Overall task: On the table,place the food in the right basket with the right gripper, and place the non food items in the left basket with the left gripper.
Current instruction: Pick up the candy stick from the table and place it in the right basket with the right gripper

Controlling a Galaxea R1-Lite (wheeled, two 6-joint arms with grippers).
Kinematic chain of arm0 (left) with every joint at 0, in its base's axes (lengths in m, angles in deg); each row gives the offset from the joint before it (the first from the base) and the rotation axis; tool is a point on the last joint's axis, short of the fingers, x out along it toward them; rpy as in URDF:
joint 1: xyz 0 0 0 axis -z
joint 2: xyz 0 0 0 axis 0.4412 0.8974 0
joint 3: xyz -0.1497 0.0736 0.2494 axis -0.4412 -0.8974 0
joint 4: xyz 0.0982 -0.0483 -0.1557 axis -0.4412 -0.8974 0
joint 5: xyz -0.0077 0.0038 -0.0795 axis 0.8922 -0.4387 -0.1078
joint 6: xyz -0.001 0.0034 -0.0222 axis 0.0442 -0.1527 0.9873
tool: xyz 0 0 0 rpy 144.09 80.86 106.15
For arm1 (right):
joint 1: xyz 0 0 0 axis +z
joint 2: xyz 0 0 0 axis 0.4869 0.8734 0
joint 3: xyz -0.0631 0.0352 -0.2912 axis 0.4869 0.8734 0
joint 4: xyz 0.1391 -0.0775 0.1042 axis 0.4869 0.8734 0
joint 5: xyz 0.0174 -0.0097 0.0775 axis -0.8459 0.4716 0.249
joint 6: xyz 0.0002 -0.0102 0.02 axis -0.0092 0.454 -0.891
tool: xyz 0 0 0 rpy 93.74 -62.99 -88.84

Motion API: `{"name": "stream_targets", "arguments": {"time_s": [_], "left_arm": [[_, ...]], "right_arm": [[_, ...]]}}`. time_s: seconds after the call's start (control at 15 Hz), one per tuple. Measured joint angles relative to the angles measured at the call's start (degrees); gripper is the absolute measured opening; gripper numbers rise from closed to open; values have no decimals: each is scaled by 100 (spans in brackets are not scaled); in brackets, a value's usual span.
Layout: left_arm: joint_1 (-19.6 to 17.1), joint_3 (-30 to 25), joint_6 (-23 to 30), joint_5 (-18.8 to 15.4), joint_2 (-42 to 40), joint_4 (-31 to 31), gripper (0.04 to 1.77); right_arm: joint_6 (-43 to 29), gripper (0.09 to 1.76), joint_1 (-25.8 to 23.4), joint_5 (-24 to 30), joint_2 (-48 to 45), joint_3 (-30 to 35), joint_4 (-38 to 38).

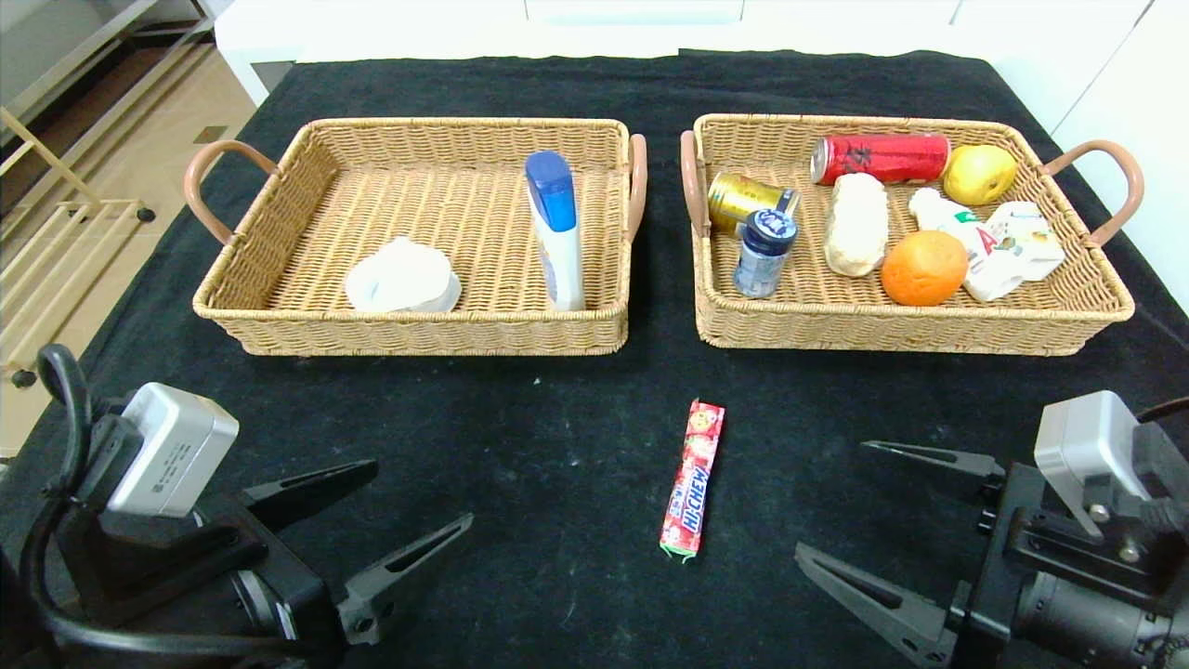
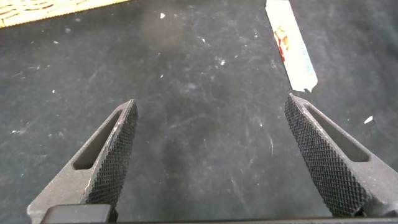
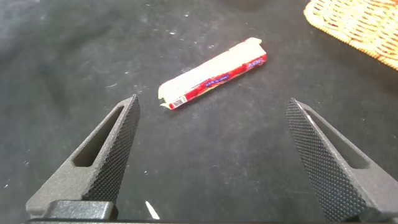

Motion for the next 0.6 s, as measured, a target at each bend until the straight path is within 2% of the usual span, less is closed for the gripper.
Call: {"name": "stream_targets", "arguments": {"time_s": [0.13,0.27,0.4,0.6], "left_arm": [[-9,-21,0,-116,-48,-15,171],[-11,-49,0,-141,-52,9,171],[-9,-74,2,-152,-38,13,171],[28,-104,11,-160,20,29,171]], "right_arm": [[-132,171,59,-568,69,-171,150],[-466,171,315,-984,124,-458,635],[-741,171,596,-1542,152,-931,1564],[-1443,171,1025,-2389,207,-1993,3071]]}}
